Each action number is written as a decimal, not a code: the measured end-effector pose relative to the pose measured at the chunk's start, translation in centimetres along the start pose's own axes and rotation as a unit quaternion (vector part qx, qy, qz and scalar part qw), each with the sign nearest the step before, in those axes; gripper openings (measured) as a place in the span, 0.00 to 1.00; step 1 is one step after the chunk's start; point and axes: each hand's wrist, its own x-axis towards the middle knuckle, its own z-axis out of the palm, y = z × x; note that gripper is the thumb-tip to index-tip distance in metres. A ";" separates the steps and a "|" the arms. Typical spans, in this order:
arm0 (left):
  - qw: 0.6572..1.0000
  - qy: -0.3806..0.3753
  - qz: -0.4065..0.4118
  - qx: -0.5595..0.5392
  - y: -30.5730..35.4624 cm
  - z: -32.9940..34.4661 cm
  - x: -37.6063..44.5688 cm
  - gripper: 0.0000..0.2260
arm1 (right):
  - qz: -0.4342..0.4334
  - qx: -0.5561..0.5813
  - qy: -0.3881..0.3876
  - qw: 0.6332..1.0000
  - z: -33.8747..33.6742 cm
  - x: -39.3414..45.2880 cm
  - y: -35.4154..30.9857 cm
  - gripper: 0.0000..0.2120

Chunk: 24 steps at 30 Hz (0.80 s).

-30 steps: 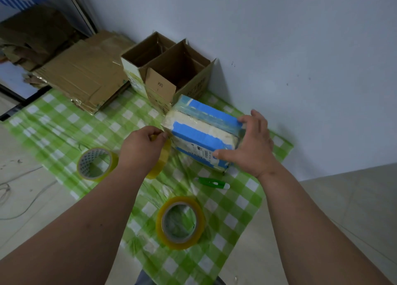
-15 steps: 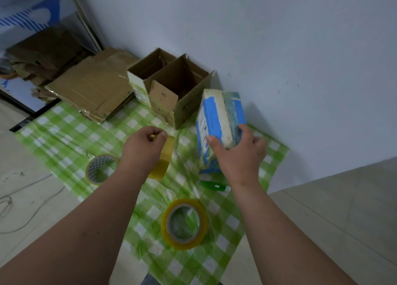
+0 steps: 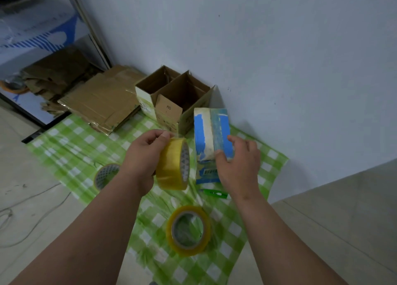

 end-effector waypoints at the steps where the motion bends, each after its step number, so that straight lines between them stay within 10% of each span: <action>1: 1.000 0.001 0.004 -0.013 0.2 0.1 -0.3 0.08 | -0.010 0.034 -0.001 0.999 -0.2 -0.4 -0.4 0.18; 12: 0.993 -0.041 0.060 -0.089 2.3 2.9 -3.5 0.08 | -0.088 0.231 -0.227 0.942 -3.2 -3.9 -4.4 0.14; 24: 0.983 0.050 0.163 -0.075 1.5 4.8 -5.8 0.05 | -0.097 0.267 -0.224 0.932 -7.5 -3.6 -3.0 0.15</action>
